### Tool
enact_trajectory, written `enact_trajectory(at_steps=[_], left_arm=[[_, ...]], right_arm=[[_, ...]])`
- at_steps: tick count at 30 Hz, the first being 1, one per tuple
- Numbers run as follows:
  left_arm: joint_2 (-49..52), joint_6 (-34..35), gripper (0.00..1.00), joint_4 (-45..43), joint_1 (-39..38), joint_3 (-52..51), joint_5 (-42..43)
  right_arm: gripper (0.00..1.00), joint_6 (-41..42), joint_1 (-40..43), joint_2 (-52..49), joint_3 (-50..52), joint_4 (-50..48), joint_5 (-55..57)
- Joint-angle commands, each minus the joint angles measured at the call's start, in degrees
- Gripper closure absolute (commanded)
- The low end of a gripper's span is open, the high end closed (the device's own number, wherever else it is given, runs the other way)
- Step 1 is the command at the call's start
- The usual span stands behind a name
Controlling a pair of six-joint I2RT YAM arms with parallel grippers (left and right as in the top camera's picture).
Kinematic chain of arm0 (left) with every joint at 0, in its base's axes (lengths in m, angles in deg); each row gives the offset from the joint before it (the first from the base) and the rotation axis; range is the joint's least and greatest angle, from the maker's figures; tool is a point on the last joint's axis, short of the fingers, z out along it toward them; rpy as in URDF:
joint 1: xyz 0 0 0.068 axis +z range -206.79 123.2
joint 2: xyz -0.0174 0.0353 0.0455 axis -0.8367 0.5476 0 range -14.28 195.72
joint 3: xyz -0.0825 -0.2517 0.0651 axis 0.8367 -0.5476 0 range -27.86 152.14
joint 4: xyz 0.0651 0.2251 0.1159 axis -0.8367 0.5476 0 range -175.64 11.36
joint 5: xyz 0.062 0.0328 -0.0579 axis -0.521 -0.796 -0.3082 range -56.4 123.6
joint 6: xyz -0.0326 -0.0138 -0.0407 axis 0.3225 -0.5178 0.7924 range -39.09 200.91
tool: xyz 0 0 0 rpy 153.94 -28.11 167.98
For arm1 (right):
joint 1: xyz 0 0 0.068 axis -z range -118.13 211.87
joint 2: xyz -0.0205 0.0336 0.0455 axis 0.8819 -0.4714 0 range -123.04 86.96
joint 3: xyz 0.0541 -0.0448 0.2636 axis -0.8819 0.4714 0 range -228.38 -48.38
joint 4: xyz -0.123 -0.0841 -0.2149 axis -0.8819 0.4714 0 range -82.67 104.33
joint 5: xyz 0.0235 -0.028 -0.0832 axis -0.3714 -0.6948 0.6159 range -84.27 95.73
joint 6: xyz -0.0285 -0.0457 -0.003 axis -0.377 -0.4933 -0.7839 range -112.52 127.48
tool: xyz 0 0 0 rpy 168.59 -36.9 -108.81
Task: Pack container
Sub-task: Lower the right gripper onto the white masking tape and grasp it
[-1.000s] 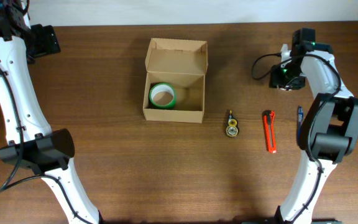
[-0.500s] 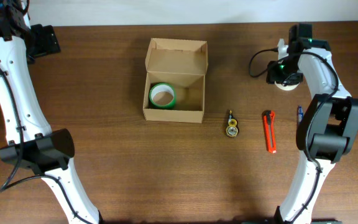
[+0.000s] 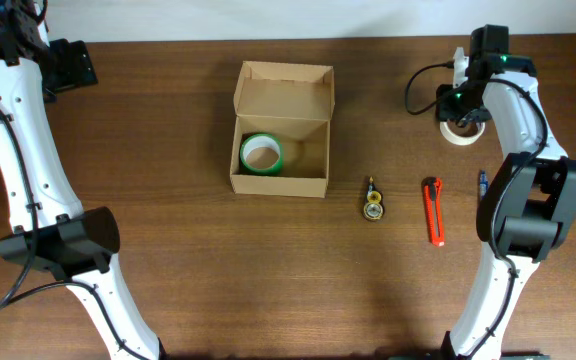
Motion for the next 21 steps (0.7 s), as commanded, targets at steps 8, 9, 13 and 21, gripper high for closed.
enact_trajectory(at_steps=[8,9,13,21], left_arm=[[-1.2,-0.9,0.0,-0.1,0.1,-0.4,0.6],[-1.2,-0.9,0.0,-0.1,0.1,-0.4,0.6],[-1.2,-0.9,0.0,-0.1,0.1,-0.4,0.6],[-1.2,-0.9,0.0,-0.1,0.1,-0.4,0.6]], right_arm=[[0.48,-0.6,0.2,-0.8,-1.1,-0.5,3.3],[0.48,-0.5,0.2,-1.0,-1.1,-0.5,3.3],[0.48,-0.5,0.2,-2.1,-1.0,0.0,3.3],[0.48,-0.3,0.2,-4.8,-0.9,0.9,3.3]])
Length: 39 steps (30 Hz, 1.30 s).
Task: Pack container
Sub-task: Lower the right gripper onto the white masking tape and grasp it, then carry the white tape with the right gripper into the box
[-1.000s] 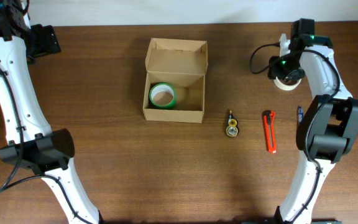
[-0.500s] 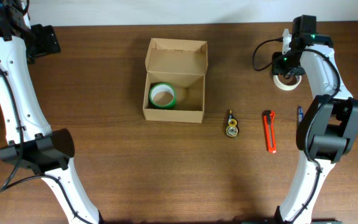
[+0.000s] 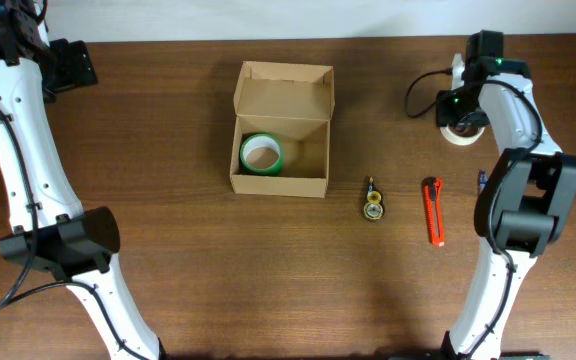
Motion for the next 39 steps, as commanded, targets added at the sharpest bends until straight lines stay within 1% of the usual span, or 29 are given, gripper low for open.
enact_trajectory(at_steps=[1,5,7,10,19,21,23,28,30,35,39], left_arm=[[-1.2,-0.9,0.0,-0.1,0.1,-0.4,0.6],[-1.2,-0.9,0.0,-0.1,0.1,-0.4,0.6],[-1.2,-0.9,0.0,-0.1,0.1,-0.4,0.6],[-1.2,-0.9,0.0,-0.1,0.1,-0.4,0.6],[-1.2,-0.9,0.0,-0.1,0.1,-0.4,0.6],[-1.2,-0.9,0.0,-0.1,0.1,-0.4,0.6],[-1.2,-0.9,0.0,-0.1,0.1,-0.4,0.6],[-1.2,-0.9,0.01,-0.1,0.1,-0.4,0.6],[-1.2,-0.9,0.0,-0.1,0.1,-0.4,0.6],[-1.2,-0.9,0.0,-0.1,0.1,-0.4,0.6],[-1.2,-0.9,0.0,-0.1,0.1,-0.4,0.6]], right_arm=[[0.48,-0.4,0.2,-1.7,-0.7,0.3,0.9],[0.49,-0.4,0.2,-1.7,-0.7,0.2,1.0],[0.57,-0.4,0.4,-1.7,-0.7,0.6,0.9],[0.6,-0.4,0.5,-1.7,0.1,0.7,0.9],[0.6,-0.4,0.5,-1.7,4.0,0.6,1.0],[0.61,-0.4,0.5,-1.7,4.2,0.7,0.9],[0.67,-0.3,0.5,-1.7,4.3,0.9,0.9],[0.9,1.0,0.5,-1.7,4.3,1.5,0.9],[0.97,1.1,0.5,-1.7,4.3,1.8,0.7],[0.96,1.1,0.4,-1.0,4.3,2.9,-2.4],[0.96,1.2,0.4,1.9,4.3,3.1,-3.9]])
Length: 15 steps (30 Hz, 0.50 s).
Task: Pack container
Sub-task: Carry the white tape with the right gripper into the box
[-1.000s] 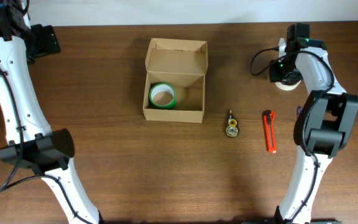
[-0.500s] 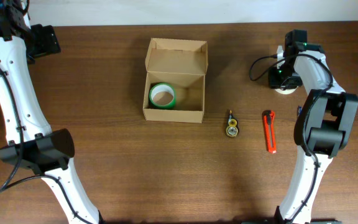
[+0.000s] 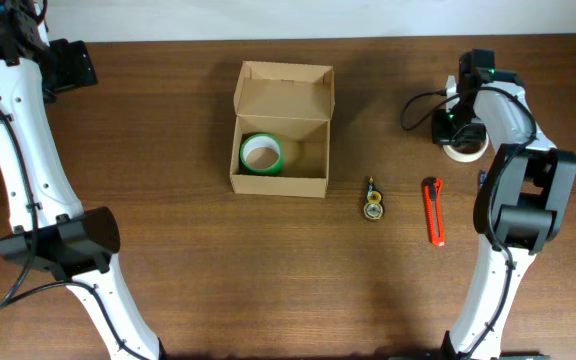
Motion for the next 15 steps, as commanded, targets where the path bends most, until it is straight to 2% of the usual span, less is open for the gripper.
enact_trajectory(at_steps=[1,8,15], left_arm=[[-1.2,-0.9,0.0,-0.1,0.1,-0.4,0.6],[-1.2,-0.9,0.0,-0.1,0.1,-0.4,0.6],[-1.2,-0.9,0.0,-0.1,0.1,-0.4,0.6]], right_arm=[[0.96,0.5,0.0,4.0,0.5,0.8,-2.7],[0.96,0.4,-1.9,14.4,0.5,2.2,-5.1],[0.96,0.4,-7.8,24.3,0.5,5.2,-5.1]])
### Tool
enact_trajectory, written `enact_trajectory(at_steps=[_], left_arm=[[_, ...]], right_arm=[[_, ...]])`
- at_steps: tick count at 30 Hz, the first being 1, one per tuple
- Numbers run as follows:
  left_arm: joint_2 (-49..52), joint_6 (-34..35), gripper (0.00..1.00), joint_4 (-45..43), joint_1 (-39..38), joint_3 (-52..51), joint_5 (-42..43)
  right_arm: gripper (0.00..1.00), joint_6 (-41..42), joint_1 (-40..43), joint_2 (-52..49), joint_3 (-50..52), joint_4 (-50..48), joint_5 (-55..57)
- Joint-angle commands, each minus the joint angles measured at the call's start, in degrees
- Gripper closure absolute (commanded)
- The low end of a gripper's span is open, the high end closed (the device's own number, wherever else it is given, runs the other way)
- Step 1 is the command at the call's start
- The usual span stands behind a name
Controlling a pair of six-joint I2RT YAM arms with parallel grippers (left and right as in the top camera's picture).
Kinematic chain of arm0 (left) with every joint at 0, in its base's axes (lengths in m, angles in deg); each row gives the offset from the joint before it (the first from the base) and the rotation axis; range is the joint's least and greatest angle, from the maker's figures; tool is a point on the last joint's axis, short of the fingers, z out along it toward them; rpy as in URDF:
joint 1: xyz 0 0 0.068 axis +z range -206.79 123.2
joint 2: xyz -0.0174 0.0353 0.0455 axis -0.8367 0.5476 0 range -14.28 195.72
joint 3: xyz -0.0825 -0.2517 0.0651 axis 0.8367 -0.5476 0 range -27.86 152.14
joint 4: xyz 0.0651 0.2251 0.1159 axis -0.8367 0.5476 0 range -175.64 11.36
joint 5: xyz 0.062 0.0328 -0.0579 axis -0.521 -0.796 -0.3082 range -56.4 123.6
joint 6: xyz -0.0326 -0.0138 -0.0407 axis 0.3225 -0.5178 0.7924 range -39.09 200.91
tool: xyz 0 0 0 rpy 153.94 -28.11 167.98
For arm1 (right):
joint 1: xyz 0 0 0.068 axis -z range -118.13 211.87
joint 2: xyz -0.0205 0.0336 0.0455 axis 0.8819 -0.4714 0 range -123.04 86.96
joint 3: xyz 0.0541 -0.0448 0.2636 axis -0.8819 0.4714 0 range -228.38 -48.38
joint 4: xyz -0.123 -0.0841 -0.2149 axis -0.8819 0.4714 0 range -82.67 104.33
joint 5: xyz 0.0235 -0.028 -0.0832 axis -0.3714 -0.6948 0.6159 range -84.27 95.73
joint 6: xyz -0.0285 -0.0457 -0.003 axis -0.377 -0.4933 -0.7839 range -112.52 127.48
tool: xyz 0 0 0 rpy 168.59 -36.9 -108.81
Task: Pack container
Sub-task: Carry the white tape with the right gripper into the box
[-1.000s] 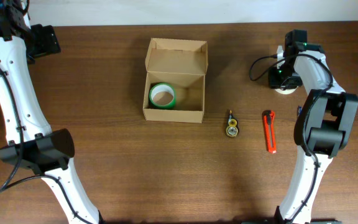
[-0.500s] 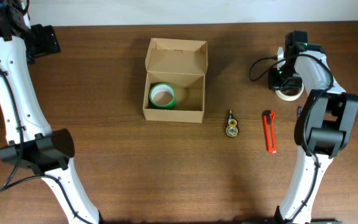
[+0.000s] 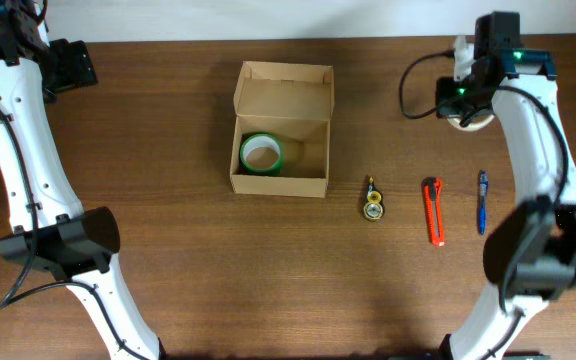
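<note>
An open cardboard box [image 3: 313, 182] stands at the middle of the table with a green tape roll [image 3: 260, 153] lying in its left half. At the back right, my right gripper [image 3: 465, 108] sits over a white tape roll [image 3: 475, 123] and appears shut on it; most of the roll is hidden under the wrist. A small yellow-and-black tool [image 3: 373, 206], an orange utility knife [image 3: 433, 210] and a blue pen [image 3: 482, 200] lie in a row right of the box. My left gripper [image 3: 71, 63] is at the far back left, away from everything.
The box's lid flap [image 3: 284, 76] stands open toward the back. The right arm's cable [image 3: 413, 85] loops left of the wrist. The table's back edge runs just behind both grippers.
My right gripper and the white roll have moved together toward the back of the table. The right arm has swung aside, so the blue pen now shows. The left arm is unchanged.
My right gripper was at the white roll at the back right in the two oldest moments. Then gripper and roll stood a little nearer the front. Now both are farther back. The box, green roll, knife and small tool have stayed put.
</note>
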Motion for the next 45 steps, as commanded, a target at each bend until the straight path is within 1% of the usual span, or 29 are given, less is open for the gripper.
enact_trajectory(at_steps=[1,7,10,14,20,29,36,45], left_arm=[[-1.2,-0.9,0.0,-0.1,0.1,-0.4,0.6],[-1.2,-0.9,0.0,-0.1,0.1,-0.4,0.6],[-1.2,-0.9,0.0,-0.1,0.1,-0.4,0.6],[-1.2,-0.9,0.0,-0.1,0.1,-0.4,0.6],[-1.2,-0.9,0.0,-0.1,0.1,-0.4,0.6],[-1.2,-0.9,0.0,-0.1,0.1,-0.4,0.6],[-1.2,-0.9,0.0,-0.1,0.1,-0.4,0.6],[-1.2,-0.9,0.0,-0.1,0.1,-0.4,0.6]], right_arm=[[0.97,0.4,-4.5,4.5,-0.5,1.4,-1.2],[0.97,0.0,-13.0,5.7,-2.6,6.3,-1.2],[0.96,-2.7,-17.9,5.6,-2.6,6.6,-1.6],[0.96,-3.6,-24.5,5.5,-2.6,6.1,-1.5],[0.96,-7.2,-31.3,3.5,-2.6,6.1,-0.9],[0.96,-7.0,-34.6,-2.8,-2.7,3.0,0.6],[0.96,-6.9,-36.6,-8.4,-5.9,3.3,0.0],[0.96,-9.1,-40.5,-8.7,-6.3,0.9,-1.2]])
